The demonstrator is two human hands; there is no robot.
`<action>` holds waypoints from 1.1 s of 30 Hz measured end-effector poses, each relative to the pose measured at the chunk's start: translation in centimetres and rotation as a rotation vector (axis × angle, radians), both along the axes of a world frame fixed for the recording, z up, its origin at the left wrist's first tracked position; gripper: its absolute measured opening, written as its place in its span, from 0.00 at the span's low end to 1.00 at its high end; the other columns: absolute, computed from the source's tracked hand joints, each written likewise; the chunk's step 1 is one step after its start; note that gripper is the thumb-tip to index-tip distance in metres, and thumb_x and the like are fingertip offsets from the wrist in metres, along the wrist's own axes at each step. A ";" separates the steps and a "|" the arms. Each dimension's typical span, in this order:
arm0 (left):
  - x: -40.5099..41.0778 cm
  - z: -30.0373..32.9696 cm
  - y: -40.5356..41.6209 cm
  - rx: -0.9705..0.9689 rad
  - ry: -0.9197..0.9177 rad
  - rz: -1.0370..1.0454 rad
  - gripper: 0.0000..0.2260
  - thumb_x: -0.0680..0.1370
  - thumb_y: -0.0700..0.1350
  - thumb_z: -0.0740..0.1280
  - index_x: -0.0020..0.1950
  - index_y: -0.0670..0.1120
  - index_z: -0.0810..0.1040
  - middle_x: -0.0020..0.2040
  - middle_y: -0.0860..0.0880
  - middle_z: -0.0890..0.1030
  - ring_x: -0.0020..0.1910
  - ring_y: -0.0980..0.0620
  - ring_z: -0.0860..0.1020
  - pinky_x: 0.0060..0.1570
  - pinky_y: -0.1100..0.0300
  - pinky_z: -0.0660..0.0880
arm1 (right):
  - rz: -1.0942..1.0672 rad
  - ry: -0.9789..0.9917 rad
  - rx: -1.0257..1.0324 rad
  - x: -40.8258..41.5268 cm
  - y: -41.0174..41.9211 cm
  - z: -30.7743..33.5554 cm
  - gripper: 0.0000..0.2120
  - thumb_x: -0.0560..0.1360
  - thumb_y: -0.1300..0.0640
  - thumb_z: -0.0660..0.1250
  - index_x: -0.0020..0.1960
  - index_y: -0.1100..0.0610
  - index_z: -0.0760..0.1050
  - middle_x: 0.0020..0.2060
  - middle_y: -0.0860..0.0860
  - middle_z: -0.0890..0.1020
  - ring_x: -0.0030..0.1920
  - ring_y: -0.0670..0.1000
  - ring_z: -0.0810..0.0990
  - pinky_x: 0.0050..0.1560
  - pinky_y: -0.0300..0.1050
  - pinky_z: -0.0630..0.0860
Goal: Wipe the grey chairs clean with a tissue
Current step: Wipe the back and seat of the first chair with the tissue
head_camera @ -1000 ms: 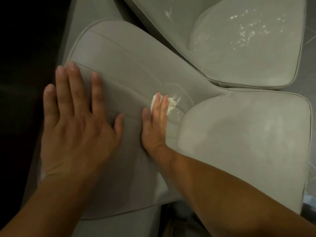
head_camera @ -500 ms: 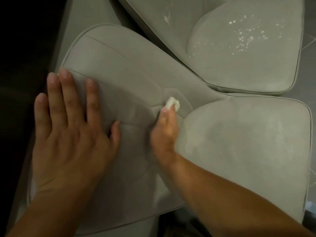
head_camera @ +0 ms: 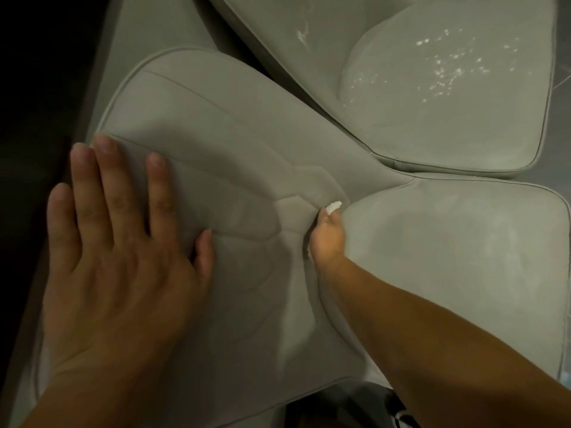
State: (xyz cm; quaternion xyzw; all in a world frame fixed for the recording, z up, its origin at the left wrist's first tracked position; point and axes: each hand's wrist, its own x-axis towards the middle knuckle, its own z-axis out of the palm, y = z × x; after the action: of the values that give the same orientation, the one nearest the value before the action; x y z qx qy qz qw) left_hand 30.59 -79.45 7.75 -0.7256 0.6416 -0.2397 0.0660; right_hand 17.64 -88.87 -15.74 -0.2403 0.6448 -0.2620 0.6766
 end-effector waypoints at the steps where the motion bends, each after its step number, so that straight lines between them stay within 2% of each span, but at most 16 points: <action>1: -0.1 0.0 0.0 0.012 -0.014 0.000 0.37 0.80 0.61 0.55 0.83 0.44 0.47 0.82 0.37 0.44 0.81 0.37 0.43 0.77 0.34 0.52 | -0.038 0.034 -0.016 -0.1 0.4 0.6 0.23 0.84 0.49 0.49 0.75 0.57 0.63 0.58 0.52 0.73 0.60 0.52 0.71 0.73 0.54 0.63; 3: -0.3 0.2 0.1 0.025 -0.054 -0.002 0.37 0.80 0.60 0.55 0.83 0.42 0.47 0.82 0.35 0.45 0.81 0.37 0.43 0.78 0.37 0.48 | -0.071 0.143 -0.196 -0.1 1.8 3.3 0.23 0.83 0.50 0.51 0.75 0.57 0.66 0.68 0.53 0.74 0.69 0.51 0.71 0.74 0.50 0.62; 5: -0.6 0.6 0.3 0.022 -0.076 -0.001 0.38 0.80 0.60 0.55 0.83 0.41 0.48 0.82 0.35 0.45 0.82 0.37 0.44 0.79 0.41 0.45 | -0.115 0.089 -0.614 0.5 3.0 7.8 0.24 0.83 0.50 0.51 0.76 0.60 0.64 0.74 0.53 0.66 0.75 0.49 0.63 0.76 0.47 0.58; 7: -0.9 1.0 0.3 0.044 -0.086 -0.003 0.38 0.80 0.60 0.56 0.83 0.40 0.48 0.82 0.35 0.45 0.82 0.38 0.45 0.79 0.43 0.45 | 0.003 -0.006 -1.081 2.2 3.6 11.0 0.23 0.84 0.53 0.51 0.77 0.61 0.60 0.77 0.52 0.61 0.77 0.53 0.58 0.77 0.49 0.56; 9: -1.2 1.2 0.3 0.061 -0.096 -0.004 0.39 0.81 0.59 0.56 0.82 0.37 0.47 0.82 0.35 0.46 0.82 0.38 0.46 0.79 0.43 0.46 | 0.227 0.037 -1.320 3.6 3.1 12.2 0.24 0.84 0.53 0.50 0.77 0.60 0.57 0.77 0.55 0.59 0.78 0.58 0.55 0.76 0.58 0.56; 11: -1.2 1.7 0.3 0.051 -0.090 0.007 0.39 0.81 0.59 0.56 0.82 0.36 0.46 0.82 0.35 0.45 0.82 0.38 0.47 0.80 0.43 0.48 | 0.350 0.180 -1.313 3.8 2.2 11.3 0.25 0.83 0.50 0.49 0.77 0.58 0.54 0.77 0.56 0.56 0.78 0.60 0.52 0.74 0.64 0.55; 13: -1.5 2.0 0.6 0.029 -0.051 0.036 0.39 0.81 0.58 0.57 0.81 0.35 0.46 0.82 0.34 0.46 0.82 0.38 0.47 0.79 0.44 0.49 | 0.393 0.328 -1.157 2.7 1.2 9.1 0.26 0.83 0.51 0.52 0.77 0.55 0.48 0.77 0.52 0.49 0.79 0.56 0.47 0.76 0.62 0.51; 15: -2.8 1.7 2.2 -0.001 -0.023 0.102 0.38 0.80 0.57 0.58 0.81 0.35 0.50 0.81 0.33 0.49 0.81 0.36 0.50 0.78 0.44 0.51 | 0.331 0.350 -0.902 0.5 0.0 7.2 0.26 0.84 0.55 0.53 0.77 0.55 0.45 0.77 0.50 0.47 0.78 0.51 0.44 0.78 0.55 0.47; 17: -4.4 0.6 5.6 -0.002 -0.009 0.137 0.36 0.77 0.56 0.60 0.80 0.37 0.60 0.80 0.33 0.55 0.79 0.35 0.57 0.76 0.43 0.55 | 0.186 0.266 -0.648 -1.9 -1.1 6.4 0.24 0.84 0.56 0.51 0.78 0.56 0.51 0.78 0.48 0.52 0.79 0.50 0.49 0.77 0.43 0.47; 18: -5.0 0.0 7.5 0.013 -0.007 0.136 0.35 0.75 0.56 0.60 0.79 0.39 0.64 0.80 0.34 0.58 0.78 0.35 0.59 0.75 0.43 0.57 | 0.145 0.240 -0.593 -2.8 -1.4 6.5 0.22 0.84 0.54 0.51 0.78 0.54 0.56 0.77 0.47 0.58 0.78 0.49 0.55 0.76 0.39 0.50; 20: -5.1 -0.4 10.4 0.022 -0.047 0.151 0.35 0.72 0.57 0.62 0.76 0.40 0.69 0.80 0.37 0.60 0.77 0.37 0.62 0.74 0.44 0.59 | 0.132 0.144 -0.649 -3.5 -1.5 8.2 0.20 0.84 0.51 0.52 0.74 0.51 0.66 0.73 0.45 0.68 0.74 0.46 0.64 0.75 0.42 0.58; 21: -4.7 -0.4 11.1 -0.001 -0.065 0.188 0.36 0.72 0.58 0.62 0.76 0.40 0.69 0.80 0.38 0.60 0.77 0.38 0.61 0.74 0.44 0.58 | 0.135 0.062 -0.699 -3.2 -1.4 9.6 0.20 0.83 0.49 0.52 0.73 0.50 0.68 0.71 0.44 0.70 0.73 0.44 0.65 0.75 0.45 0.61; 24: -4.4 0.2 11.1 -0.081 -0.095 0.318 0.38 0.74 0.60 0.61 0.79 0.41 0.64 0.81 0.38 0.59 0.81 0.40 0.57 0.71 0.41 0.60 | 0.159 -0.162 -0.819 -0.7 -0.7 14.6 0.20 0.83 0.51 0.54 0.74 0.51 0.65 0.73 0.46 0.68 0.75 0.43 0.62 0.76 0.49 0.60; 28: -5.3 -0.2 11.0 -0.106 -0.102 0.350 0.35 0.76 0.58 0.62 0.79 0.40 0.65 0.80 0.36 0.61 0.79 0.38 0.60 0.69 0.39 0.63 | 0.230 -0.386 -1.139 3.1 2.6 20.6 0.22 0.82 0.58 0.57 0.75 0.57 0.60 0.74 0.53 0.67 0.75 0.49 0.64 0.75 0.47 0.62; 30: -4.9 0.0 11.4 -0.079 -0.130 0.313 0.34 0.78 0.57 0.62 0.78 0.40 0.66 0.79 0.36 0.63 0.78 0.38 0.62 0.68 0.39 0.65 | 0.277 -0.398 -1.235 3.9 3.2 21.8 0.21 0.81 0.62 0.58 0.74 0.62 0.63 0.72 0.56 0.69 0.75 0.52 0.65 0.74 0.47 0.62; 33: -4.2 0.1 12.2 -0.099 -0.125 0.266 0.33 0.78 0.56 0.62 0.79 0.41 0.64 0.80 0.37 0.61 0.79 0.38 0.60 0.68 0.39 0.64 | 0.311 -0.214 -1.268 2.6 3.3 20.0 0.19 0.80 0.65 0.59 0.71 0.66 0.68 0.70 0.60 0.71 0.73 0.54 0.67 0.74 0.45 0.62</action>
State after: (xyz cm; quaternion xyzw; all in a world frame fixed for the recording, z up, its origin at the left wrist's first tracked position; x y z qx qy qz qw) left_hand 26.37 -67.25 7.89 -0.7902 0.5220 -0.3048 0.1012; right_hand 20.24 -85.55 4.25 -0.6548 0.2528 -0.5126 0.4944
